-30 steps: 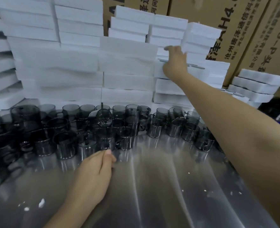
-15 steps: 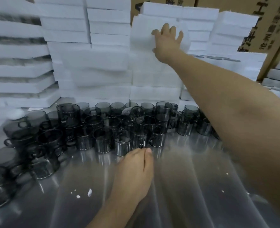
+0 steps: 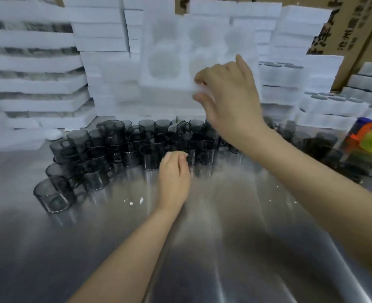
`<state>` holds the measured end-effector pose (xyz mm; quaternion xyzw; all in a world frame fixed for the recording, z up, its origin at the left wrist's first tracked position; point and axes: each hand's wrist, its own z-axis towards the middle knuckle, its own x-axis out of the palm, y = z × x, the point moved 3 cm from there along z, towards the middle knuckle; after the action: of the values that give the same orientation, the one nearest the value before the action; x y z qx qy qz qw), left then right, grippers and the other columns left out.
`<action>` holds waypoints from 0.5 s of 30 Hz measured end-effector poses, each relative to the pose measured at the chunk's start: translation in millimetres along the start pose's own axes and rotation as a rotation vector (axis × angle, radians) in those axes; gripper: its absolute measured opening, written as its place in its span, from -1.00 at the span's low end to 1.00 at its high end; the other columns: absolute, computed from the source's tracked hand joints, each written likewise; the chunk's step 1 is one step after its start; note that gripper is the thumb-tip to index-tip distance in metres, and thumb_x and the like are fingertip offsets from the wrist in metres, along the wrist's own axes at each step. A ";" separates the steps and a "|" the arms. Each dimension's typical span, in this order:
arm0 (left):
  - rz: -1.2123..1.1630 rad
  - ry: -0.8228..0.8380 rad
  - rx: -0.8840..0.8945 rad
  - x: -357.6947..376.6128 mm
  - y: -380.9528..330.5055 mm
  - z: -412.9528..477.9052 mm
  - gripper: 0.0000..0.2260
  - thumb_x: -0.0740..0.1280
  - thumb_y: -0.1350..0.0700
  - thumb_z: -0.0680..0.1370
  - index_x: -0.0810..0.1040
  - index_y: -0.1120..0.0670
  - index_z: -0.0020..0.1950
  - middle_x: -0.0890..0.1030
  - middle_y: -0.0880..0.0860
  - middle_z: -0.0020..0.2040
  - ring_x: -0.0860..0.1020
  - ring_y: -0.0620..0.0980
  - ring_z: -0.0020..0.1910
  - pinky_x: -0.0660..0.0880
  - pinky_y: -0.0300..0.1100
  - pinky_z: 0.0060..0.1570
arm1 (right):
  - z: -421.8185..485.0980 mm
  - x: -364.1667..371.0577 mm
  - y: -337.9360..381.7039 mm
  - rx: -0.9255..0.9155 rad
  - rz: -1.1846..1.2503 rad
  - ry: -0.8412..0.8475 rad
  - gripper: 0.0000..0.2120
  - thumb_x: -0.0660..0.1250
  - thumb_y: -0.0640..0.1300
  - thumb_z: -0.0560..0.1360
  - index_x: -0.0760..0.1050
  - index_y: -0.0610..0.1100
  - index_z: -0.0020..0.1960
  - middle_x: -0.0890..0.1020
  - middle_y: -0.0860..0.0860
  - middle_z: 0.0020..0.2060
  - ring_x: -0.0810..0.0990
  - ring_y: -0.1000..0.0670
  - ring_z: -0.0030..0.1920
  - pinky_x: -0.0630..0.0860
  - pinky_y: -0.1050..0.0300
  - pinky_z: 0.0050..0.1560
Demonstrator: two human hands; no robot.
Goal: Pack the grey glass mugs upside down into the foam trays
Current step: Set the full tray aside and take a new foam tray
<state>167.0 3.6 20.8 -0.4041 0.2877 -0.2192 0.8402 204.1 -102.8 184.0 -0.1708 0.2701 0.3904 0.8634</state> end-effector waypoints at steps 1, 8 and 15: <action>-0.013 -0.061 -0.007 -8.9 0.0 -1.5 -0.79 0.15 0.30 0.59 0.58 0.19 -0.02 0.57 0.10 -0.04 0.53 0.06 0.02 0.37 -0.24 0.01 | -28.4 -13.2 9.1 -0.030 0.018 0.031 -0.77 0.27 -0.12 0.57 0.50 -0.17 0.19 0.58 -0.08 0.02 0.49 -0.17 0.13 0.00 -0.02 0.48; 0.098 -0.338 0.012 -86.2 17.3 -1.2 -0.74 0.10 0.27 0.55 0.58 0.18 0.04 0.53 0.10 0.07 0.47 0.06 0.13 0.35 -0.26 0.09 | -180.7 -38.3 30.4 -0.222 0.231 0.384 -0.81 0.31 -0.14 0.51 0.59 -0.24 0.03 0.62 -0.09 -0.20 0.61 -0.18 -0.18 0.54 -0.10 0.08; 0.043 -0.247 -0.087 -91.7 22.7 5.1 -0.75 0.10 0.27 0.60 0.57 0.15 0.07 0.52 0.08 0.10 0.52 0.06 0.07 0.43 -0.10 0.14 | -160.6 -21.4 28.0 0.102 0.595 0.647 -0.62 0.23 0.29 0.47 0.64 0.07 0.05 0.67 0.19 -0.02 0.62 0.07 0.04 0.50 0.12 0.15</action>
<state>105.7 74.7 33.2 -0.4578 0.1996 -0.1371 0.8554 117.4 -178.7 66.7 -0.1562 0.5827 0.5347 0.5918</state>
